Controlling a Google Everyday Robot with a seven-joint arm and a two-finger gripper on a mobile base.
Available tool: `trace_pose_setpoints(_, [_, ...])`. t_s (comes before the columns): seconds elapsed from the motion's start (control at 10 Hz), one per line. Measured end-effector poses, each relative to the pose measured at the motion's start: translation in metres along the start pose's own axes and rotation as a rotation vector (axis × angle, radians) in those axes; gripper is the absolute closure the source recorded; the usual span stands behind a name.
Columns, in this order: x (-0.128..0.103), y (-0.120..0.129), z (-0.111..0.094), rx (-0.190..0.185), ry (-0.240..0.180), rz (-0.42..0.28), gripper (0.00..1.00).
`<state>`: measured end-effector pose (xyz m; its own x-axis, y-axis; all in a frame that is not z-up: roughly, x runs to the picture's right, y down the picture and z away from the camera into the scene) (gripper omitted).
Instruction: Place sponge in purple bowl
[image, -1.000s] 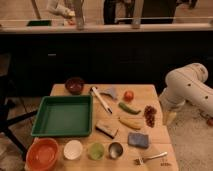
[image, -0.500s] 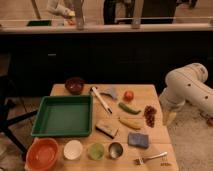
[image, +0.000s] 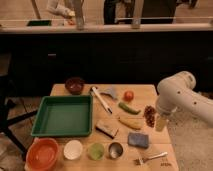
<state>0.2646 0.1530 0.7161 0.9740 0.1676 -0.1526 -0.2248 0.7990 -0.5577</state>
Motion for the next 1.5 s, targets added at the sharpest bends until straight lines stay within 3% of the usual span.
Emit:
trace_pose_setpoints(0.1, [0.0, 0.005, 0.006, 0.011, -0.014, 0.038, 0.2])
trace_pose_setpoints(0.4, [-0.006, 0.034, 0.011, 0.113, -0.111, 0.101, 0.2])
trace_pose_setpoints(0.5, [-0.009, 0.041, 0.012, 0.121, -0.131, 0.106, 0.2])
trace_pose_setpoints(1.0, [-0.009, 0.04, 0.011, 0.125, -0.141, 0.103, 0.2])
trace_pose_setpoints(1.1, [-0.009, 0.038, 0.012, 0.125, -0.17, 0.087, 0.2])
trace_pose_setpoints(1.3, [-0.004, 0.037, 0.024, 0.13, -0.281, 0.051, 0.2])
trace_pose_setpoints(1.5, [-0.008, 0.039, 0.033, 0.139, -0.344, 0.01, 0.2])
